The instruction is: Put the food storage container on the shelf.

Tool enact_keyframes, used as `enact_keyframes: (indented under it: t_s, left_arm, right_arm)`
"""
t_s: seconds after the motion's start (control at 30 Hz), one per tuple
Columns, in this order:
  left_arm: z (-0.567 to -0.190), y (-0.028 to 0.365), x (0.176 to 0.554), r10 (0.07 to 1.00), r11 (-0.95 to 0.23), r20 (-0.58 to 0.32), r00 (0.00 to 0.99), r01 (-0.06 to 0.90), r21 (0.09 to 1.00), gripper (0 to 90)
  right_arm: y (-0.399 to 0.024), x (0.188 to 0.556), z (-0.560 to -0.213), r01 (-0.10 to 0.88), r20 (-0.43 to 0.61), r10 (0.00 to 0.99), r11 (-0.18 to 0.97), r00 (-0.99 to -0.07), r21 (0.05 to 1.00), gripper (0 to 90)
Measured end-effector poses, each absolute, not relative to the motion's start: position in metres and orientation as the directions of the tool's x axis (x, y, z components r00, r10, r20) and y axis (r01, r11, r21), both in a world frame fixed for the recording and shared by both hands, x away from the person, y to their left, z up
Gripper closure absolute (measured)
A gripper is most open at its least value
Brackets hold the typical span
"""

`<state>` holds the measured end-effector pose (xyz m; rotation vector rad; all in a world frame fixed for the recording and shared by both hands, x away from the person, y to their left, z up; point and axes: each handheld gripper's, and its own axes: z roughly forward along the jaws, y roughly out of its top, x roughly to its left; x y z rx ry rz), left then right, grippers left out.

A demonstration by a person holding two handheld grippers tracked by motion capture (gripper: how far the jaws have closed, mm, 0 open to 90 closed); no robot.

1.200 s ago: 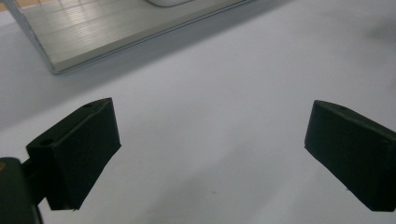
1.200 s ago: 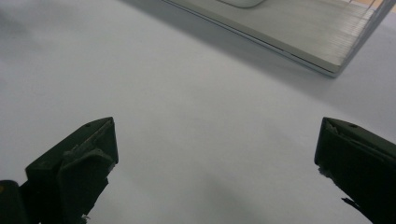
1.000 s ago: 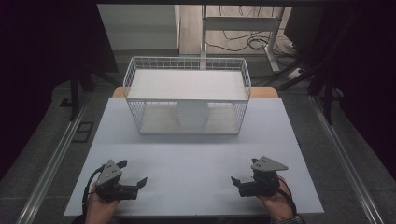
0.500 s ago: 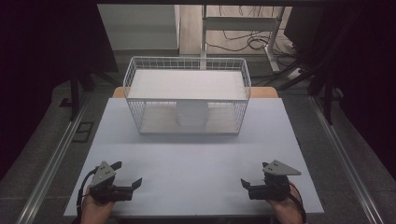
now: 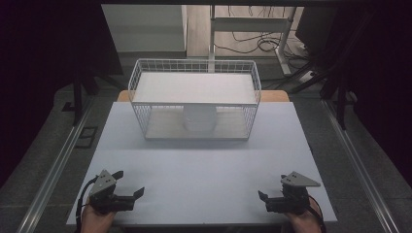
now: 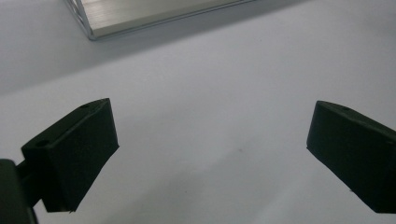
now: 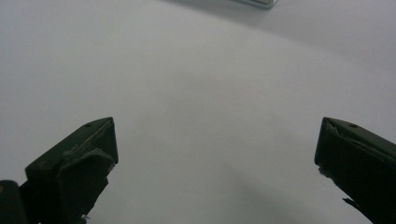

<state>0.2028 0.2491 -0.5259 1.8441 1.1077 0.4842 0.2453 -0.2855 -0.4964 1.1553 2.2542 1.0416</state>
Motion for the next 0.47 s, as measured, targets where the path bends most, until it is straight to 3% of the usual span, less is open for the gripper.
enact_keyframes:
  t_s: [0.47]
  left_arm:
    - [-0.5294, 0.2484, 0.2044, 0.837, -0.192, -0.141, 0.530, 0.524, 0.829, 1.6]
  right_arm:
    - [-0.2858, 0.2458, -0.4993, 0.552, -0.008, 0.823, 0.388, -0.569, 0.738, 0.0]
